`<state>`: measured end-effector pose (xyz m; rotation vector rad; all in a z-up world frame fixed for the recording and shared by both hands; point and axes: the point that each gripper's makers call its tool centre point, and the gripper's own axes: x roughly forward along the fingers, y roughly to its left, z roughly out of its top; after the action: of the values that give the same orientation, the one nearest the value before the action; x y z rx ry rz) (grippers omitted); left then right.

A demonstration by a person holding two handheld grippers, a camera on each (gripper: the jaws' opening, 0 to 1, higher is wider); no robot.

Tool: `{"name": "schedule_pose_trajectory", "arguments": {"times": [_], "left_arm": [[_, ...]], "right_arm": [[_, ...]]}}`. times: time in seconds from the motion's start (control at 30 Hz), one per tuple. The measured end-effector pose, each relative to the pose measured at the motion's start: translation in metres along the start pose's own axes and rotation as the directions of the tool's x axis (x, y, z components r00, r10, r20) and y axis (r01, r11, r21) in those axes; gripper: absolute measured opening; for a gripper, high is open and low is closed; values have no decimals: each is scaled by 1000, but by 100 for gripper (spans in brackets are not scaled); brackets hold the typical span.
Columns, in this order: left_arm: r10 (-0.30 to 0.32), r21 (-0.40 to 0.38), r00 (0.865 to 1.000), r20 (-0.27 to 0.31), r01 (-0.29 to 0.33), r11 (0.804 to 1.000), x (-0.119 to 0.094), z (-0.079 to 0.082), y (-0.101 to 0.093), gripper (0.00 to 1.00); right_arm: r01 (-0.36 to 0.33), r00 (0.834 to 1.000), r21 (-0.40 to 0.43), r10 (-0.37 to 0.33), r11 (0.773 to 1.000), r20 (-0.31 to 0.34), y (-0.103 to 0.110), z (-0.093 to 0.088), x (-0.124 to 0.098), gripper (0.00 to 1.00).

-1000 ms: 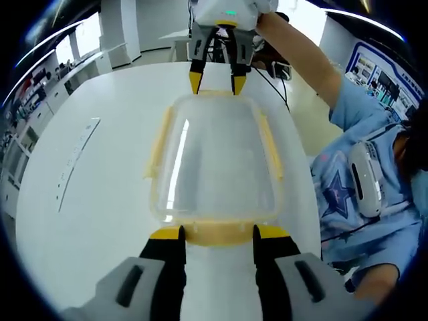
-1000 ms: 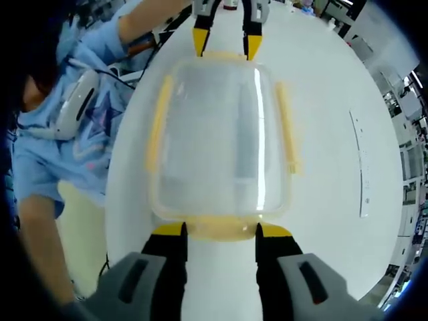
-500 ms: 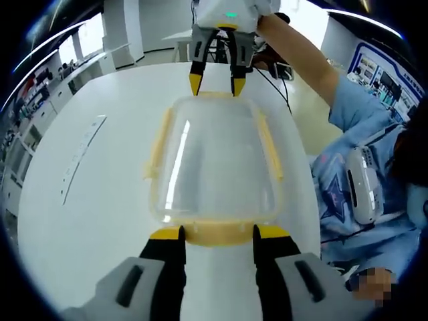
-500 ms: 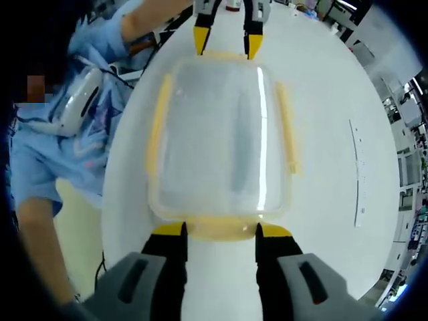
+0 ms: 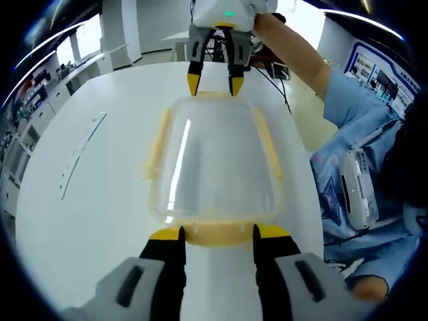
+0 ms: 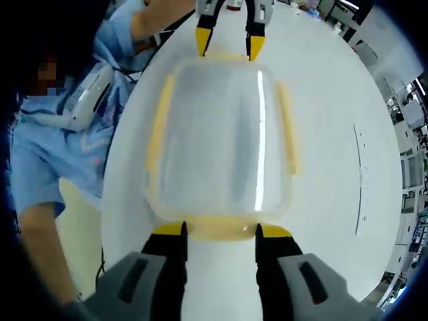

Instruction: Snap each plastic latch of the storage box into its locked position after aligning the lid with the box until every specified latch is closed and the lid sits flush.

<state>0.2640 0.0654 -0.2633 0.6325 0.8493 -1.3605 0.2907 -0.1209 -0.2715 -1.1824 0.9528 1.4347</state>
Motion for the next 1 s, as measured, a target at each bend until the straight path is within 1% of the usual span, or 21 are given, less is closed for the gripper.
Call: {"name": "schedule_pose_trajectory", "arguments": {"times": [0.17,0.3,0.37,0.77,1.0], "left_arm": [[-2,-5,1000,-4,2,1000,-1,-5,-1,39],[-8,-7,1000,-3,8,1000,0,-6,-2,39],[-5,-7,1000,-3,5,1000,1,-7,-1,39],[-10,-15,1000,2,10,1000,1,-7,-4,39],[-15,-16,1000,3,15,1000,0,-6,-6,39]], "right_arm": [[-6,1000,-2,6,1000,-1,1,4,3,39],[-17,1000,1,17,1000,-11,2,4,5,39],[-12,1000,1,12,1000,-13,1,3,4,39],[-14,1000,-1,14,1000,-11,3,3,4,39],[-13,1000,-1,13,1000,-18,4,3,-1,39]]}}
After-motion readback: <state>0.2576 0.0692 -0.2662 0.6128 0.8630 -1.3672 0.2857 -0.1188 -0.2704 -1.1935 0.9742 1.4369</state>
